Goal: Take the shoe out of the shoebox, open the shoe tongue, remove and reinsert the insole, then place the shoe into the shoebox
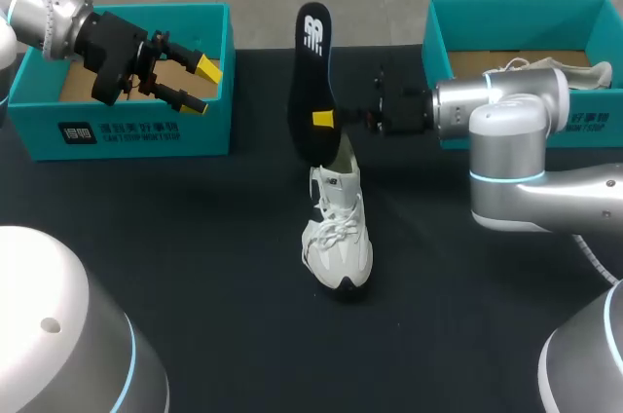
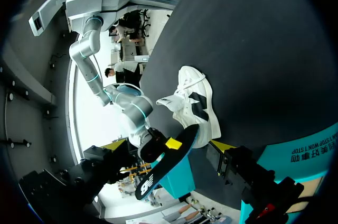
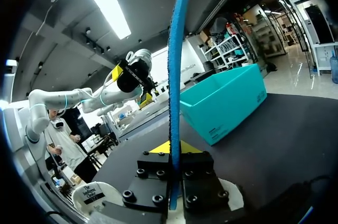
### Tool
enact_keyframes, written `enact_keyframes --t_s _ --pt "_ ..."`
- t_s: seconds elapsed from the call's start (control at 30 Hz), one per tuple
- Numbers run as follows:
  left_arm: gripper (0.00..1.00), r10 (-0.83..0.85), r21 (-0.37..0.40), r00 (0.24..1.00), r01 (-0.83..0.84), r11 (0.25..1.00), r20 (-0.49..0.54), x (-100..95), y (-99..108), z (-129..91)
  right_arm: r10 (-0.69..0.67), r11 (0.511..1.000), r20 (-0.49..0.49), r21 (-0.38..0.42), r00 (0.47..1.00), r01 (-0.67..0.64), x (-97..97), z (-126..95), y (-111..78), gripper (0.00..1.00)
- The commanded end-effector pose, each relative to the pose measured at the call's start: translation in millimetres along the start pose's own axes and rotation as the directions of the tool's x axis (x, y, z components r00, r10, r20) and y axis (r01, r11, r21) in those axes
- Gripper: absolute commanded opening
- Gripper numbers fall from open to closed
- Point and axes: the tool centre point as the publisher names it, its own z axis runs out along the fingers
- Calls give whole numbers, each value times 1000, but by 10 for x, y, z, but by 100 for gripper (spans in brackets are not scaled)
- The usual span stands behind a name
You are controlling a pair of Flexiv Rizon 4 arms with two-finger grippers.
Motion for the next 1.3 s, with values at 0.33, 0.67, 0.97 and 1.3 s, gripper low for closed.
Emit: enact_keyframes --t_s 0.33,0.67,0.97,1.3 --pt "100 1 3 1000 -1 1000 -2 2 7 -4 -15 999 19 -28 1000 15 37 -41 134 0" --pt "100 1 3 1000 -1 1000 -2 2 7 -4 37 999 25 -17 999 -36 61 -48 63 0" --pt "100 1 3 1000 -1 1000 -2 2 7 -4 63 998 28 -17 998 -62 76 -50 -62 0" --pt "100 1 3 1000 -1 1000 -2 2 7 -4 61 998 38 -22 997 -60 44 -102 11 0"
